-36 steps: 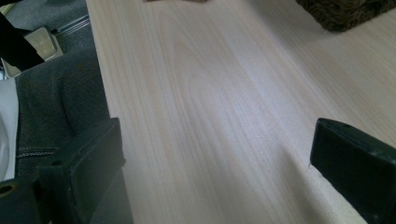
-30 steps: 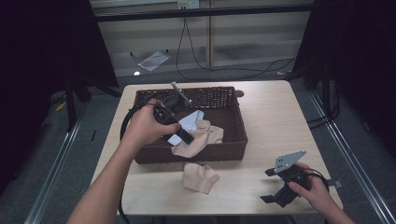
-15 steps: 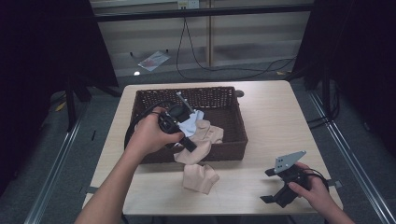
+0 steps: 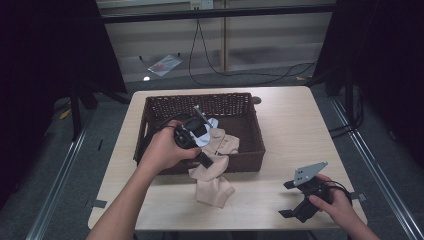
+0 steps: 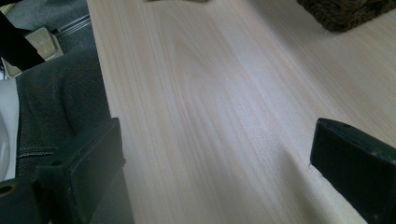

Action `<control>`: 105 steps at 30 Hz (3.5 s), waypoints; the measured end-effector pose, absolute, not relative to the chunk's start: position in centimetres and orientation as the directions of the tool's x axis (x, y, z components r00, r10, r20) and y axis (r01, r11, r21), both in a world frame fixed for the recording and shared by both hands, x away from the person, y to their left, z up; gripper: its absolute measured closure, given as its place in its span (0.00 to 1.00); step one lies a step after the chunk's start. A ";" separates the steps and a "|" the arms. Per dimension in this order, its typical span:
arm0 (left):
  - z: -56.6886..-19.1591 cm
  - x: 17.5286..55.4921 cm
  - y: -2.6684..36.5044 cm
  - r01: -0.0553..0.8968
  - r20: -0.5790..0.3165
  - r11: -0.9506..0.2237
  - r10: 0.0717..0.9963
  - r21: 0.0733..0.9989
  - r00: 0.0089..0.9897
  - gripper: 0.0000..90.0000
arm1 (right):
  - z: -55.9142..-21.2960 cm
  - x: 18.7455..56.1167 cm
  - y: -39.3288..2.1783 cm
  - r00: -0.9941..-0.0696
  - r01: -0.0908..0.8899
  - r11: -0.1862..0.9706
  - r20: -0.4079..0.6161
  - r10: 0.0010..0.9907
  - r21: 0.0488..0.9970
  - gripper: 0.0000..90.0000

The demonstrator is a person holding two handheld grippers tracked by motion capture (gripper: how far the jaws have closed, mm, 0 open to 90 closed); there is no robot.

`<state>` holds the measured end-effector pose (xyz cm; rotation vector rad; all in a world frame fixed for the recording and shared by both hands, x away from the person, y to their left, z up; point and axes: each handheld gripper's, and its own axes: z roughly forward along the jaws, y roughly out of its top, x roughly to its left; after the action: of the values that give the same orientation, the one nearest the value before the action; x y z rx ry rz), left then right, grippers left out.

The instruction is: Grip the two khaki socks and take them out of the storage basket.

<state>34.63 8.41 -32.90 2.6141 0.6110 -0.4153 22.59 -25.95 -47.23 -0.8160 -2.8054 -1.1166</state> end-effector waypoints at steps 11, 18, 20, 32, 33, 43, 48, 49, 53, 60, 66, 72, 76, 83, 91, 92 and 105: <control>-34.0 34.4 8.0 0.476 -0.377 -0.815 0.348 0.331 0.858 0.95 | -47.3 22.6 -26.0 -0.865 0.471 0.608 0.199 0.460 0.639 0.02; -35.0 34.2 7.7 0.470 -0.373 -0.824 0.347 0.316 0.860 0.95 | -47.2 22.6 -25.9 -0.865 0.473 0.609 0.202 0.460 0.637 0.02; -35.3 34.1 7.7 0.477 -0.378 -0.822 0.354 0.311 0.856 0.95 | -47.2 22.6 -25.9 -0.865 0.472 0.609 0.201 0.460 0.638 0.02; -37.2 33.8 7.5 0.488 -0.389 -0.820 0.362 0.300 0.847 0.94 | -47.2 22.5 -25.9 -0.863 0.475 0.615 0.200 0.463 0.629 0.02; -37.4 33.8 7.5 0.478 -0.387 -0.825 0.352 0.303 0.852 0.94 | -47.2 22.5 -25.9 -0.863 0.475 0.615 0.200 0.463 0.629 0.02; -38.6 33.6 7.2 0.490 -0.386 -0.821 0.368 0.292 0.846 0.93 | -47.2 22.5 -25.9 -0.866 0.472 0.618 0.199 0.459 0.629 0.02; -38.8 33.7 7.2 0.485 -0.386 -0.824 0.363 0.293 0.848 0.93 | -47.2 22.5 -25.9 -0.868 0.468 0.619 0.196 0.456 0.631 0.02; -38.8 33.7 7.2 0.481 -0.384 -0.826 0.359 0.294 0.851 0.93 | -47.2 22.5 -25.9 -0.868 0.468 0.618 0.197 0.456 0.631 0.02; -39.1 33.6 7.1 0.487 -0.387 -0.822 0.362 0.296 0.848 0.88 | -47.3 22.5 -25.9 -0.871 0.463 0.620 0.196 0.451 0.633 0.02; -39.0 33.5 7.6 0.479 -0.302 -0.816 0.391 0.322 0.869 0.47 | -47.3 22.4 -25.9 -0.869 0.467 0.620 0.196 0.455 0.630 0.02; -39.2 32.9 7.6 0.450 -0.279 -0.829 0.370 0.332 0.886 0.29 | -47.2 22.4 -25.9 -0.866 0.471 0.614 0.201 0.458 0.634 0.02; -39.2 32.6 8.2 0.456 -0.267 -0.828 0.382 0.326 0.885 0.17 | -47.2 22.4 -25.9 -0.869 0.467 0.618 0.199 0.454 0.633 0.02; -39.1 32.4 8.8 0.451 -0.263 -0.824 0.377 0.342 0.888 0.15 | -47.2 22.4 -25.9 -0.869 0.467 0.620 0.196 0.454 0.631 0.02; -39.1 32.0 9.7 0.436 -0.271 -0.827 0.355 0.354 0.895 0.07 | -47.3 22.4 -25.8 -0.870 0.466 0.621 0.197 0.453 0.630 0.02; -39.3 31.6 11.0 0.428 -0.253 -0.823 0.354 0.373 0.900 0.06 | -47.3 22.4 -25.8 -0.871 0.464 0.623 0.196 0.451 0.630 0.02; -39.4 31.5 11.2 0.424 -0.252 -0.827 0.350 0.369 0.902 0.06 | -47.3 22.4 -25.8 -0.871 0.463 0.622 0.195 0.451 0.631 0.02; -40.9 30.3 13.0 0.406 -0.242 -0.823 0.333 0.398 0.911 0.06 | -47.3 22.4 -25.7 -0.870 0.465 0.623 0.196 0.452 0.629 0.02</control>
<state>30.32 12.98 -40.91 2.6225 0.5352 -0.2242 22.40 -25.73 -47.30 -0.7955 -2.8135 -1.0989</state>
